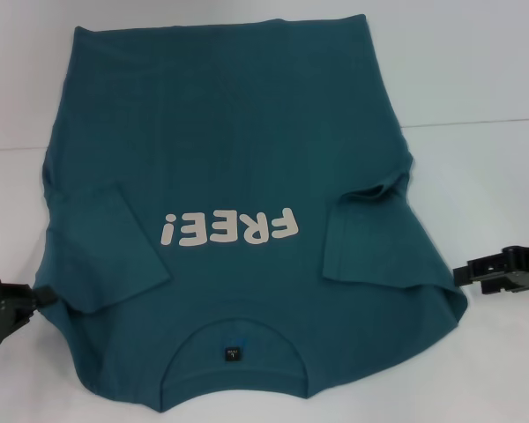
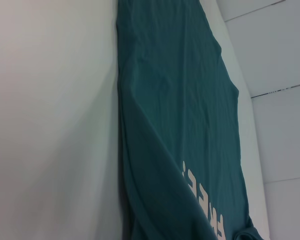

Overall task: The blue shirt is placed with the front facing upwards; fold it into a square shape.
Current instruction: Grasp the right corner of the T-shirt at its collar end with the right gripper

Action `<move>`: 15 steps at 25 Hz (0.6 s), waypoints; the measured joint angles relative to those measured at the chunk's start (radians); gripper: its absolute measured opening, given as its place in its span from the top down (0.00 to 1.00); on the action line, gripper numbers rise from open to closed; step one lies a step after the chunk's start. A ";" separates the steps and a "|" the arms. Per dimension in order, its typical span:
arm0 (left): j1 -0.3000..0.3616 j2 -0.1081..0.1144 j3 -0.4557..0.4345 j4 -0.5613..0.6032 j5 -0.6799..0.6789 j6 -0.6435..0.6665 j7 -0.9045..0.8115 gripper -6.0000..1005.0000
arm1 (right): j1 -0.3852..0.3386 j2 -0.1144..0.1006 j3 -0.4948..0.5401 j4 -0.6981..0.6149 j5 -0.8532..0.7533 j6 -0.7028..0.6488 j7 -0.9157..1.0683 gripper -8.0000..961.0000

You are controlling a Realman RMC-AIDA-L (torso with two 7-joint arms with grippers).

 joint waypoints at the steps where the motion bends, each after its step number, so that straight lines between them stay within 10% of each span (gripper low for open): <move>1: 0.001 0.000 0.000 0.000 0.000 0.000 0.000 0.97 | 0.010 0.006 -0.001 0.002 -0.016 0.008 0.004 0.29; 15: 0.000 -0.001 0.000 0.001 0.000 -0.002 0.000 0.97 | 0.065 0.015 -0.101 -0.007 -0.071 0.039 -0.005 0.29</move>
